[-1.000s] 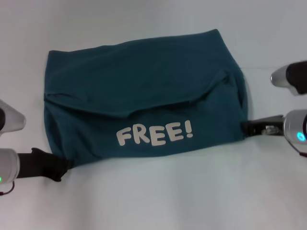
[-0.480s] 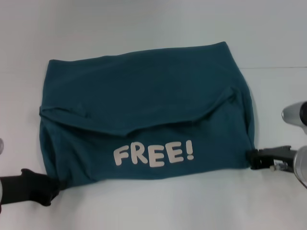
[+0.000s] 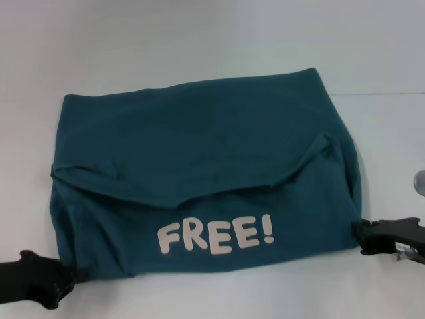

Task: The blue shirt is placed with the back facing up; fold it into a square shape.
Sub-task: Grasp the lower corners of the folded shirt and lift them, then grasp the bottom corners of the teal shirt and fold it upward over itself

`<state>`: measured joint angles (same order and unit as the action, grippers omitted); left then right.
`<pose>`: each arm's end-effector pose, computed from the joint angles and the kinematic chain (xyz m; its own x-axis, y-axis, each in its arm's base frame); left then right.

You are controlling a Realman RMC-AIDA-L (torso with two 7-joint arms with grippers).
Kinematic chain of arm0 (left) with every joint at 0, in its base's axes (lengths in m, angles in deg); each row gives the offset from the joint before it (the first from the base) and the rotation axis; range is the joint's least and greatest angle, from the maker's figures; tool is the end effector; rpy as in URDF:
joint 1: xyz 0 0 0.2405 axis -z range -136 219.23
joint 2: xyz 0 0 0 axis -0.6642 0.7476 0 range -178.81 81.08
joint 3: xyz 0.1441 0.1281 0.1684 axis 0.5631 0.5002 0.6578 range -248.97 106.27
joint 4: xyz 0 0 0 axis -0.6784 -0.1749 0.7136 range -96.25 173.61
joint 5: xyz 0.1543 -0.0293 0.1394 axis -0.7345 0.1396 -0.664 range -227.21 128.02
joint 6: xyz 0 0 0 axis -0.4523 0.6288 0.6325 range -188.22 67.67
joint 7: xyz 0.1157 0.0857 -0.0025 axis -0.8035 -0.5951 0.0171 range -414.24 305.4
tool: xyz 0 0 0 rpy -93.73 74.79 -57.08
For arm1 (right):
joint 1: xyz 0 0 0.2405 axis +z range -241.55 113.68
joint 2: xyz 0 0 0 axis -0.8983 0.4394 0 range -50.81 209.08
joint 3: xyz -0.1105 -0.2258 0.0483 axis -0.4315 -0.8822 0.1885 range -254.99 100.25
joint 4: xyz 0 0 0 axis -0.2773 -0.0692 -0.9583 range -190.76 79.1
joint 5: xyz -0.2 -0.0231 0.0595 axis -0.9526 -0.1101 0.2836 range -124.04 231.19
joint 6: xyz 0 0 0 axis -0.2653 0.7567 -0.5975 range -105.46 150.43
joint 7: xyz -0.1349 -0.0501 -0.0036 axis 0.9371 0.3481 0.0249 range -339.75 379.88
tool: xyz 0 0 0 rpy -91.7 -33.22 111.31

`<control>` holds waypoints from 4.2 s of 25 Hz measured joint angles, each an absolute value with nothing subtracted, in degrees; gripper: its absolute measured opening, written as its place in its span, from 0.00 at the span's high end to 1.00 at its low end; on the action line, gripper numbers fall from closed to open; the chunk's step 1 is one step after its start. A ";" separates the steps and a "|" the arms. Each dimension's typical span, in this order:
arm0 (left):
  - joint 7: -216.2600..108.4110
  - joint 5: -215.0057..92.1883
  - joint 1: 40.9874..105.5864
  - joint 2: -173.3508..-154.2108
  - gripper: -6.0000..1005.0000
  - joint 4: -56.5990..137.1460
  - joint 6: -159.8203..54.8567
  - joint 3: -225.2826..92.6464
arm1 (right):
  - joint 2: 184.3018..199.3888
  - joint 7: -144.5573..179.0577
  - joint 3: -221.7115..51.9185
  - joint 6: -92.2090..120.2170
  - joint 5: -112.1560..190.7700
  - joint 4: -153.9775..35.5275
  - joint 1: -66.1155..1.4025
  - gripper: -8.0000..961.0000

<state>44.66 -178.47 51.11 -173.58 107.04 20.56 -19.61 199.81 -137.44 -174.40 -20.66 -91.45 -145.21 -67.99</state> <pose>-0.3244 0.2699 0.0206 0.7758 0.5928 0.2162 0.6260 -0.6798 -0.3821 0.2652 0.2868 -0.0143 0.6136 -0.6895 -0.3849 -0.7336 -0.3175 -0.6008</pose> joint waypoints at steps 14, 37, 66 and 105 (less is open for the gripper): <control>42.32 -175.48 46.69 -173.58 0.92 110.36 28.28 -25.22 | 200.11 -137.16 -177.54 -19.81 -91.44 -151.11 -76.95 0.94; 49.55 -181.47 52.25 -173.30 0.68 110.02 25.85 -25.54 | 199.54 -137.03 -177.87 -19.52 -91.44 -151.25 -74.26 0.94; 53.06 -185.94 54.41 -173.26 0.61 107.90 22.31 -17.84 | 199.54 -136.99 -177.83 -19.52 -91.44 -150.57 -73.68 0.94; 48.85 -185.39 50.38 -173.60 0.99 112.33 37.69 -23.31 | 200.69 -130.07 -184.53 -17.73 -91.53 -159.95 -86.33 0.88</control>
